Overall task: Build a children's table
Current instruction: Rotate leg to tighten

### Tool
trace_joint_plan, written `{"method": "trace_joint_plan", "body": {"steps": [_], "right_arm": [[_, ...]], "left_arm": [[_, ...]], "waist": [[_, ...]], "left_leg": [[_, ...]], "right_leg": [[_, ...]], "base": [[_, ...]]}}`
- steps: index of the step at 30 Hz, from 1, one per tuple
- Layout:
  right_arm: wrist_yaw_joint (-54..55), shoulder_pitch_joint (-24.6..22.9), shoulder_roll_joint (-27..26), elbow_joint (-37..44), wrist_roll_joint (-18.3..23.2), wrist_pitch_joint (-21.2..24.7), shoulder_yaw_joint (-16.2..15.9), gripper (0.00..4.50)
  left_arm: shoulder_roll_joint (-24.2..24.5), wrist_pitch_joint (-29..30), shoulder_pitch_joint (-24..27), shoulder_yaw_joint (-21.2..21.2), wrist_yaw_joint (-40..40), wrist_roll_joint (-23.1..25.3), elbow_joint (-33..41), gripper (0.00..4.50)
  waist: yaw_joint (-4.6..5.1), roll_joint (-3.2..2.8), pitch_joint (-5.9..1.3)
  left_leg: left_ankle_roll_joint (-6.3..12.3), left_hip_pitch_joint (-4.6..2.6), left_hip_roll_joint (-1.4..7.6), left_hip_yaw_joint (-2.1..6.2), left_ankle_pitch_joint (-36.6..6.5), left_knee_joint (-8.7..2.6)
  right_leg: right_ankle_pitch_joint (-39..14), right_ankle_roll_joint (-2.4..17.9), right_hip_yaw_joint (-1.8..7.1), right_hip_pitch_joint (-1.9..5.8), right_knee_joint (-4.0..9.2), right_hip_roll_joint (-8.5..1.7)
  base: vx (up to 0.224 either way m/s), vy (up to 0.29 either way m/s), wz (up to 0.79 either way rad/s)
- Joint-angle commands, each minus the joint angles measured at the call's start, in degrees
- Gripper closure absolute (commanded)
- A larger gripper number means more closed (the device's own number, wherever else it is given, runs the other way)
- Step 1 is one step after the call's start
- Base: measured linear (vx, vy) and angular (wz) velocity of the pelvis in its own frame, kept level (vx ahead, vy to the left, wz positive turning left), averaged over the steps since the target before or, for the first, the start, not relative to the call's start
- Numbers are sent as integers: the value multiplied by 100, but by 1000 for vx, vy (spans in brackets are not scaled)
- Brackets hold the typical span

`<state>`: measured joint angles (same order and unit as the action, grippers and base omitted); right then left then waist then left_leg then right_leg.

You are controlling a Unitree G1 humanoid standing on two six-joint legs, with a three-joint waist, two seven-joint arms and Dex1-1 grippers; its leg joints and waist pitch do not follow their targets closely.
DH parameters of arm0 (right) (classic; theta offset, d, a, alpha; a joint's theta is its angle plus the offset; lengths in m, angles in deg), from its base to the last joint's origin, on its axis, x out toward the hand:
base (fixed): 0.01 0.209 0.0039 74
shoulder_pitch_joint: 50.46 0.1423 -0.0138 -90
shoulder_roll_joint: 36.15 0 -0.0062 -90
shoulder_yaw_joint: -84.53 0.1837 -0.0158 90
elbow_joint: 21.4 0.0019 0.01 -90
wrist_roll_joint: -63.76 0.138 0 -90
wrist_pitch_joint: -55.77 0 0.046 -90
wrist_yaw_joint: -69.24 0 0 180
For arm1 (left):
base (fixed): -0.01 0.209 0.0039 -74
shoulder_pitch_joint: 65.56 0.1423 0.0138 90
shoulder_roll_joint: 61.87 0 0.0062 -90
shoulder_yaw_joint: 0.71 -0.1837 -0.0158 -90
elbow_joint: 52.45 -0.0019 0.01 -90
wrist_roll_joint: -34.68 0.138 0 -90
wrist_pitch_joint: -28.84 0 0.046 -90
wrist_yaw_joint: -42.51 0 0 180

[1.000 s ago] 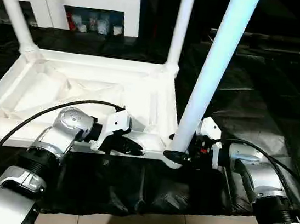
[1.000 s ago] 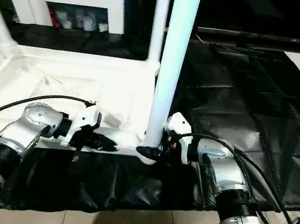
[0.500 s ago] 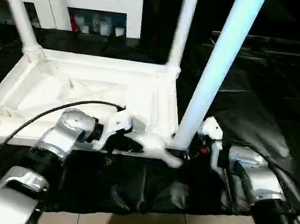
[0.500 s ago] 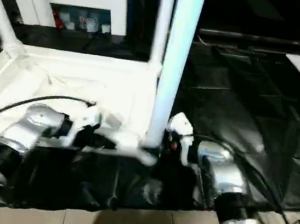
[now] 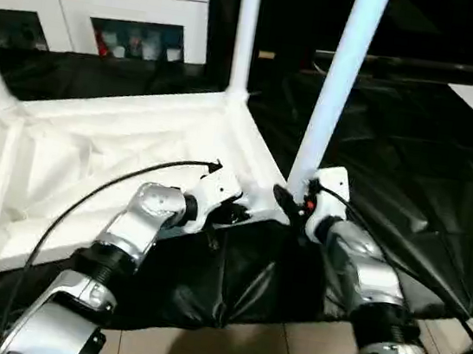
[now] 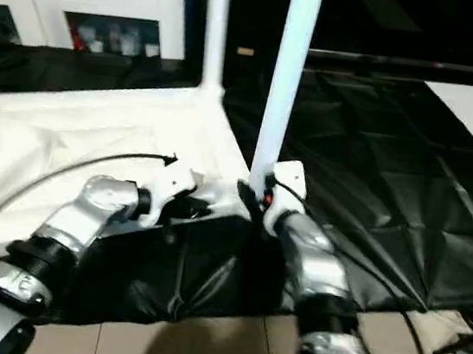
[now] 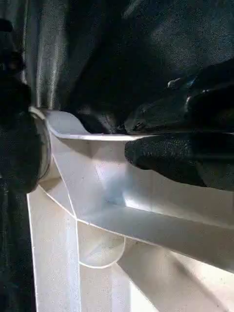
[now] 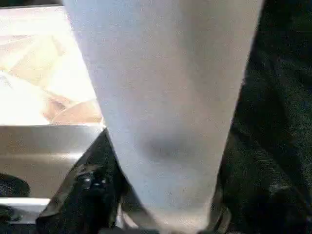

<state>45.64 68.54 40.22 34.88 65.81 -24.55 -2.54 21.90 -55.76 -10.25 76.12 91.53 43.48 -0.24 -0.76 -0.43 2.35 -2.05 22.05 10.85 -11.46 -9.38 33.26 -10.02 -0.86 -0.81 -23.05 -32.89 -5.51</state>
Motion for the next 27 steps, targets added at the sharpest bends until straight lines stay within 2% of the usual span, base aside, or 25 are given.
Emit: {"method": "trace_joint_plan", "body": {"steps": [1,4,6,8,10,13,15,16,17,19,20,21,24,27], "right_arm": [[-740,-98,-501,60,84,134,-887,147],[-1143,-241,-189,233,177,174,-852,102],[-1386,-308,33,314,157,112,-878,94],[-1594,-341,188,356,159,84,-894,90],[-2274,-406,661,414,127,-12,-998,90],[-2765,-431,956,448,130,-6,-1082,90],[-3129,-449,1146,482,138,-3,-1151,90],[-3507,-455,1343,492,140,-16,-1260,90],[-3817,-446,1509,476,121,-45,-1358,90],[-3995,-427,1575,459,128,-41,-1408,90],[-4206,-392,1633,441,168,-15,-1463,90],[-4346,-370,1666,450,221,26,-1488,106],[-4629,-341,1705,518,359,144,-1509,126],[-4841,-320,1721,547,438,178,-1526,150]], "left_arm": [[-369,-304,-257,-396,-36,-10,51,450],[-88,-477,-162,-411,356,-8,148,450],[66,-498,-113,-394,575,-45,201,450],[177,-551,-90,-392,744,-73,215,450],[464,-650,-67,-351,1181,-181,208,450],[603,-697,-81,-306,1489,-297,186,450],[700,-715,-92,-275,1730,-395,173,450],[813,-756,-125,-254,1942,-449,111,450],[900,-819,-168,-234,2097,-491,24,450],[952,-800,-186,-231,2238,-533,8,450],[1018,-771,-205,-244,2405,-589,1,450],[1059,-772,-219,-255,2481,-614,-5,450],[1145,-755,-237,-263,2647,-657,-1,450],[1217,-755,-267,-263,2808,-685,-62,450]], "waist": [[44,48,-252],[55,33,-269],[59,27,-266],[51,29,-286],[40,34,-303],[26,43,-309],[-23,41,-324],[-32,40,-325],[-71,56,-341],[-144,30,-356],[-161,28,-362],[-168,39,-368],[-177,45,-359],[-194,48,-336]], "left_leg": [[-260,-202,147,198,-3042,-500],[-227,-198,161,197,-3004,-517],[-213,-186,167,183,-2962,-522],[-168,-153,177,168,-2776,-523],[-128,-147,184,150,-2620,-513],[-40,-138,187,109,-2392,-485],[78,-165,200,63,-2107,-442],[96,-159,204,57,-2032,-441],[146,-127,211,58,-1784,-431],[229,-128,227,38,-1460,-409],[253,-142,230,27,-1383,-396],[312,-124,219,21,-1217,-385],[357,-134,227,13,-1201,-378],[252,-149,236,20,-1470,-407]], "right_leg": [[-3409,418,15,-11,586,-190],[-3214,480,27,-3,579,-193],[-2998,569,41,0,560,-189],[-2641,698,58,37,510,-194],[-2331,822,63,65,470,-185],[-1878,1023,83,80,425,-177],[-1538,1216,99,90,382,-177],[-1482,1240,97,101,373,-178],[-1268,1286,76,163,323,-170],[-819,1385,66,171,263,-157],[-663,1434,65,169,247,-155],[-400,1538,52,196,207,-150],[-417,1595,54,196,208,-165],[-945,1526,59,183,249,-174]], "base": [[0,0,0],[0,0,0],[0,0,0],[0,0,0],[0,0,0],[0,0,0],[0,0,0],[0,0,0],[51,-14,1],[51,-10,0],[0,0,0],[0,0,0],[0,0,0],[0,0,0]]}}
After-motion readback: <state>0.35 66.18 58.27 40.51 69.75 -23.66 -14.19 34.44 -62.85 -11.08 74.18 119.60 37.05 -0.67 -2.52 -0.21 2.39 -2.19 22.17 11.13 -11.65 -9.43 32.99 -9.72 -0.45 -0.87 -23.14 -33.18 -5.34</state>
